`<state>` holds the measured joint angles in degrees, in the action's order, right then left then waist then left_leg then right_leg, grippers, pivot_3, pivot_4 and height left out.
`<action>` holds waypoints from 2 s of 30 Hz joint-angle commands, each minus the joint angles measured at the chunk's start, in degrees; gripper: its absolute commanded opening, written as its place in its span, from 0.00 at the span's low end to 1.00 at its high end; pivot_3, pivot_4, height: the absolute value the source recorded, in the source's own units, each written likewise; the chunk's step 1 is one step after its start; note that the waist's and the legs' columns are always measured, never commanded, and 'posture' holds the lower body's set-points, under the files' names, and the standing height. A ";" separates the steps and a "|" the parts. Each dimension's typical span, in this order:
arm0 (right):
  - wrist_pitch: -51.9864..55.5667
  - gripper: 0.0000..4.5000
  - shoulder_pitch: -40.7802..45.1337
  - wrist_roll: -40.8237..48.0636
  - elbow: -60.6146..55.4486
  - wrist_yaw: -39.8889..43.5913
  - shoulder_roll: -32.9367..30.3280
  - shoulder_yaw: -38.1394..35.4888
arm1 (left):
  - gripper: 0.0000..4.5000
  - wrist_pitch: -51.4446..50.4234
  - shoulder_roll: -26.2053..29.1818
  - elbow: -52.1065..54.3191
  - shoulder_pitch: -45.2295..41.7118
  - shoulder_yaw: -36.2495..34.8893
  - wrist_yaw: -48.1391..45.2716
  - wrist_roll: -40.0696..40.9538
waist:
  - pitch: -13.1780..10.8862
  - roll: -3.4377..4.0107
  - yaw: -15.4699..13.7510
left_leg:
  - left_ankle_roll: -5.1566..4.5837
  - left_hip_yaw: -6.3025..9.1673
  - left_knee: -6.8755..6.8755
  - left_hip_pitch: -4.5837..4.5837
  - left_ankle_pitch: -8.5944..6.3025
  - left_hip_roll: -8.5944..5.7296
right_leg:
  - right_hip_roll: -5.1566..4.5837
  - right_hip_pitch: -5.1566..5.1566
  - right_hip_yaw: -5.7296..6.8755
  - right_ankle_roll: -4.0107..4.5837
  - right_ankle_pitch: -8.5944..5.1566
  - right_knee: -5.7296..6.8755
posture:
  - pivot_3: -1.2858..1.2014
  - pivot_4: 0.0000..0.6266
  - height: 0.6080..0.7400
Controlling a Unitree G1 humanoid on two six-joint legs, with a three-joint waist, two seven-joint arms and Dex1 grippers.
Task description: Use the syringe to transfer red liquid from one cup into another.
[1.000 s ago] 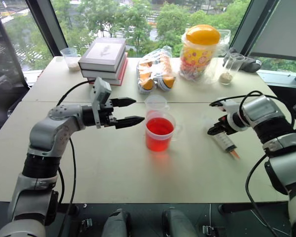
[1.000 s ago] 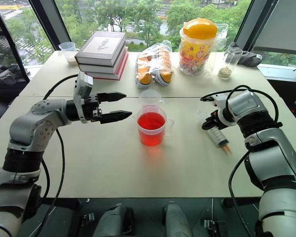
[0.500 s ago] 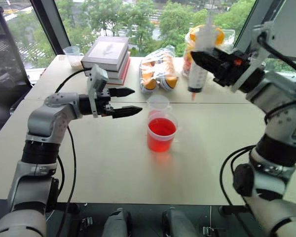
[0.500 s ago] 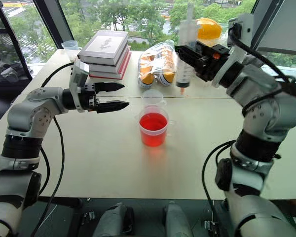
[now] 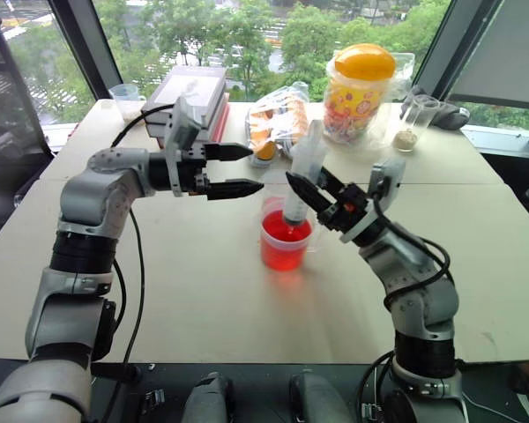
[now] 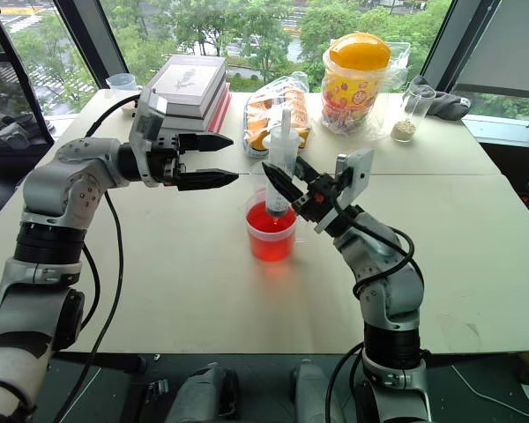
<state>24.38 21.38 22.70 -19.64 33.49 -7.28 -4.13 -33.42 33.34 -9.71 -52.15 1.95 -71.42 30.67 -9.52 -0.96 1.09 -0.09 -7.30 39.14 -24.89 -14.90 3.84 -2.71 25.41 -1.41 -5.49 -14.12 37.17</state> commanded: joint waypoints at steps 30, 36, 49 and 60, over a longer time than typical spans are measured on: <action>-10.32 0.32 -2.44 -3.01 2.05 -3.01 -2.99 6.22 | 0.72 -1.37 -11.82 -5.15 -10.62 3.94 -6.50 0.98 | 0.00 0.00 -0.09 | 0.01 0.03 0.01 0.01 0.01 -0.01 | 0.01 -0.02 -0.02 0.00 0.00 -0.01 | 0.52 0.24 1.00; -10.53 0.32 -2.56 -3.00 2.04 -3.03 -3.24 6.60 | 0.05 -0.63 -12.73 -6.65 -11.80 3.36 -6.26 0.70 | 0.00 0.00 -0.10 | 0.01 0.04 0.01 0.01 0.01 -0.01 | 0.02 -0.02 -0.02 0.00 0.00 -0.01 | 0.52 0.24 1.00; -8.85 0.32 -3.47 -1.46 2.50 -1.80 -4.46 7.72 | 0.02 4.45 -12.55 -11.67 -17.04 0.31 -5.37 -0.79 | 0.00 0.00 -0.16 | 0.01 0.06 0.01 0.01 0.01 -0.01 | 0.02 -0.03 -0.01 0.00 0.00 -0.04 | 0.52 0.24 1.00; -7.82 0.32 -4.39 -0.43 2.50 -1.15 -5.31 8.35 | 0.02 7.10 -11.64 -15.56 -19.94 -1.17 -5.04 -1.25 | 0.00 -0.01 -0.22 | 0.01 0.06 0.01 0.01 0.01 -0.01 | 0.02 -0.03 -0.02 0.00 0.00 -0.04 | 0.52 0.24 1.00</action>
<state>15.58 18.49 22.12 -16.46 30.69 -12.09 2.06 -29.59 20.68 -26.29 -67.41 5.42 -78.04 28.73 -9.52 -0.96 0.87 -0.08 -7.25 39.15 -24.88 -14.89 3.82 -2.68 25.37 -1.42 -5.48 -14.12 37.13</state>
